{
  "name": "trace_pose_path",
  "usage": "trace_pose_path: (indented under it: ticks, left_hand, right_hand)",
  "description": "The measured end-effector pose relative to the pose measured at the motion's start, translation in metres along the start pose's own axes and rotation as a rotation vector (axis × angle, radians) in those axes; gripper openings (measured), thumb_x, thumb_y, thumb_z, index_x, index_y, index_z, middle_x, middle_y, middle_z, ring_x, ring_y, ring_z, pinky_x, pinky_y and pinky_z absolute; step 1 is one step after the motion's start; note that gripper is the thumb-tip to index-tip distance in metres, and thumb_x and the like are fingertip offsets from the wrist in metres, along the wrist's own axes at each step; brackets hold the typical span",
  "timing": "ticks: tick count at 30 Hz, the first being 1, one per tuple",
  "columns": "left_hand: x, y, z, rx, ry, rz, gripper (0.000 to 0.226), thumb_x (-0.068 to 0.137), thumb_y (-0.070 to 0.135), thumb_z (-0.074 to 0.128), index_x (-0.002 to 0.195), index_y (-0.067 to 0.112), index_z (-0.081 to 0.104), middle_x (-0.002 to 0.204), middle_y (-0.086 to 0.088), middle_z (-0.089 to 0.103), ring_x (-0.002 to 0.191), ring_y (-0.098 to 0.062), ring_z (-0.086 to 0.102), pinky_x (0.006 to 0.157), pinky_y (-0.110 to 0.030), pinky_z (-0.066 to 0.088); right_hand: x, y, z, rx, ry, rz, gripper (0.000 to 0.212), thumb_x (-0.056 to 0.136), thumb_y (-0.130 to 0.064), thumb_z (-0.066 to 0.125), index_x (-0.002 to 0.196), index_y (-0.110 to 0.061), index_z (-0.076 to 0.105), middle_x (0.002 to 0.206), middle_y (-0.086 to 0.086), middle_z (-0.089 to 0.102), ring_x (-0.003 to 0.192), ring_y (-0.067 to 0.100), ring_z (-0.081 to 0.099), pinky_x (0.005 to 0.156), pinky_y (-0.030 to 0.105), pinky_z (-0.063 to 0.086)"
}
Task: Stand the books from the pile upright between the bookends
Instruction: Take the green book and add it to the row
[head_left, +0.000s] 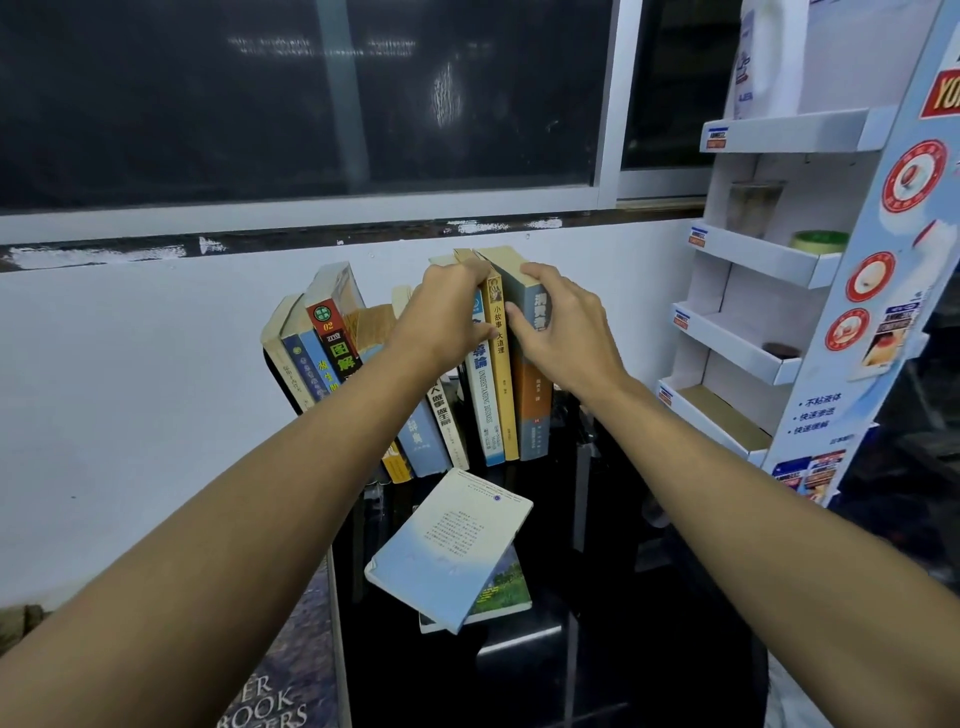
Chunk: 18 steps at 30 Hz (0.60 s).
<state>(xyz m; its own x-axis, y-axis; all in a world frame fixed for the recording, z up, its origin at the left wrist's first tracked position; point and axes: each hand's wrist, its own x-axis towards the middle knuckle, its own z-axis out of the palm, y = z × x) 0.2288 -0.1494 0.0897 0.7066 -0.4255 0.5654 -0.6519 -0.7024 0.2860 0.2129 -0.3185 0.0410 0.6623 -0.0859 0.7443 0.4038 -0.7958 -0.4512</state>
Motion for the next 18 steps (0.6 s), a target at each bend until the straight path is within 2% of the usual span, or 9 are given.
trace_pose_path:
  ticks: [3,6,10,13,18]
  left_hand:
    - [0.001,0.000,0.000,0.015,-0.006,0.000,0.034,0.084,0.018,0.083,0.109,0.014,0.061,0.107,-0.004,0.069,0.099,-0.021,0.068,0.083,-0.038,0.061]
    - [0.001,0.000,0.000,0.008,-0.013,-0.012,0.035,0.083,0.018,0.083,0.109,0.014,0.061,0.106,-0.004,0.070,0.099,-0.021,0.068,0.084,-0.039,0.062]
    - [0.000,0.001,-0.001,-0.002,-0.018,-0.021,0.034,0.085,0.018,0.082,0.111,0.014,0.060,0.111,-0.004,0.070,0.103,-0.020,0.068,0.085,-0.038,0.062]
    - [0.000,0.002,-0.002,-0.001,-0.016,-0.018,0.035,0.084,0.018,0.082,0.112,0.014,0.061,0.112,-0.004,0.070,0.103,-0.021,0.068,0.085,-0.039,0.062]
    - [-0.001,0.002,-0.002,-0.001,-0.014,-0.018,0.036,0.084,0.017,0.082,0.113,0.013,0.061,0.113,-0.004,0.070,0.104,-0.020,0.068,0.087,-0.038,0.061]
  right_hand:
    - [0.003,0.003,-0.012,0.050,-0.152,-0.001,0.053,0.096,-0.042,0.061,0.144,-0.029,0.043,0.125,0.000,0.062,0.103,0.013,0.062,0.081,0.031,0.059]
    - [0.009,0.009,-0.024,0.056,-0.344,-0.024,0.067,0.089,-0.042,0.064,0.147,-0.035,0.032,0.126,-0.001,0.059,0.105,0.016,0.062,0.082,0.032,0.060]
    - [0.013,0.013,-0.033,0.058,-0.558,-0.034,0.084,0.091,-0.024,0.072,0.150,-0.045,0.016,0.144,0.002,0.046,0.122,0.016,0.054,0.091,0.033,0.058]
    - [0.012,0.013,-0.032,0.063,-0.561,-0.013,0.089,0.093,-0.013,0.070,0.149,-0.049,0.011,0.150,0.002,0.039,0.130,0.016,0.048,0.091,0.036,0.060]
    - [0.011,0.013,-0.027,0.059,-0.540,-0.009,0.089,0.094,-0.012,0.069,0.149,-0.050,0.011,0.151,-0.001,0.038,0.130,0.015,0.047,0.090,0.038,0.060]
